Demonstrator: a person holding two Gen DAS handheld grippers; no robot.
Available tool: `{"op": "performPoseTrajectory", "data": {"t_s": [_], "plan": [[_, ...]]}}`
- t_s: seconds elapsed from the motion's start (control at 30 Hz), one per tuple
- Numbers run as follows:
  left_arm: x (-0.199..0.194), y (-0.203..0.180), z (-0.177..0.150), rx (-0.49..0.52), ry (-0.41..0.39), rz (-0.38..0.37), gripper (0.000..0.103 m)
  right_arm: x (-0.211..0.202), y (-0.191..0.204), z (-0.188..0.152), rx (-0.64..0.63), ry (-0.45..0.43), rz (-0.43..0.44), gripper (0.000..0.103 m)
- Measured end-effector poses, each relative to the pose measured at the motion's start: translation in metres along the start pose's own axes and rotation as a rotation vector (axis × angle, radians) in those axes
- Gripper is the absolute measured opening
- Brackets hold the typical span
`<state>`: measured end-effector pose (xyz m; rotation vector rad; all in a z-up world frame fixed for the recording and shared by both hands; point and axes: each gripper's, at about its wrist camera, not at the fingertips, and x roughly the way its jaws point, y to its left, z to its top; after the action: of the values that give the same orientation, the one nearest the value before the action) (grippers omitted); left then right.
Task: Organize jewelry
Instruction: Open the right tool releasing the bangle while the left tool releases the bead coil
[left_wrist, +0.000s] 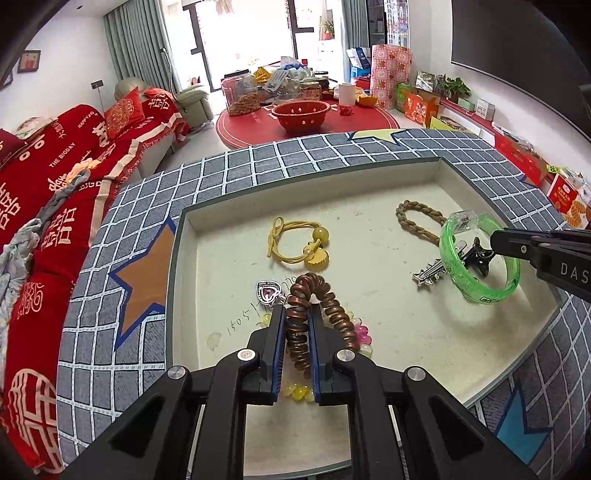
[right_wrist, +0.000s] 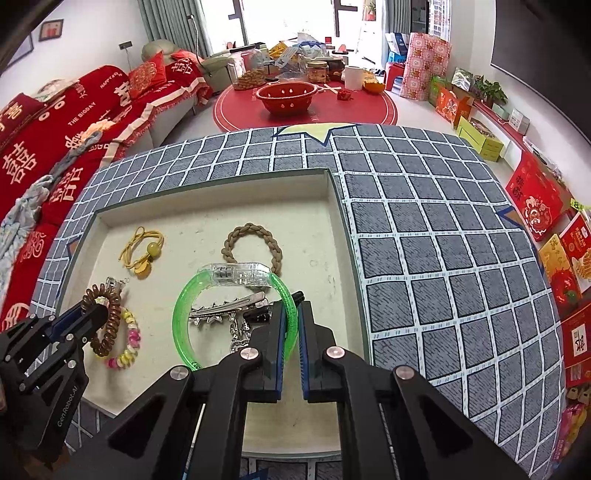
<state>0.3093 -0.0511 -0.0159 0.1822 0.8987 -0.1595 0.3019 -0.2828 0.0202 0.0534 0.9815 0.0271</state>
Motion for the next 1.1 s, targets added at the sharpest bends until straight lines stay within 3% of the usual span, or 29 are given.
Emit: {"op": "performPoseTrajectory", "data": {"t_s": [0.5, 0.67, 0.77, 0.83, 1.1], "plan": [[0.007, -0.006, -0.003, 0.012, 0.024, 0.027, 0.025, 0.003, 0.023, -0.003, -0.101, -0.020, -0.082, 0.011], [0.005, -0.005, -0.003, 0.004, 0.026, 0.028, 0.025, 0.005, 0.022, -0.003, -0.084, 0.005, -0.055, 0.013], [0.003, -0.003, -0.002, -0.002, 0.026, 0.032, 0.025, 0.002, 0.017, -0.002, -0.061, 0.007, -0.016, 0.024], [0.001, -0.002, -0.002, -0.009, 0.029, 0.026, 0.025, -0.002, 0.015, -0.002, -0.046, -0.004, 0.008, 0.052], [-0.008, 0.001, 0.001, -0.024, 0.004, 0.012, 0.025, -0.024, 0.004, -0.001, 0.035, -0.044, 0.070, 0.055]]}}
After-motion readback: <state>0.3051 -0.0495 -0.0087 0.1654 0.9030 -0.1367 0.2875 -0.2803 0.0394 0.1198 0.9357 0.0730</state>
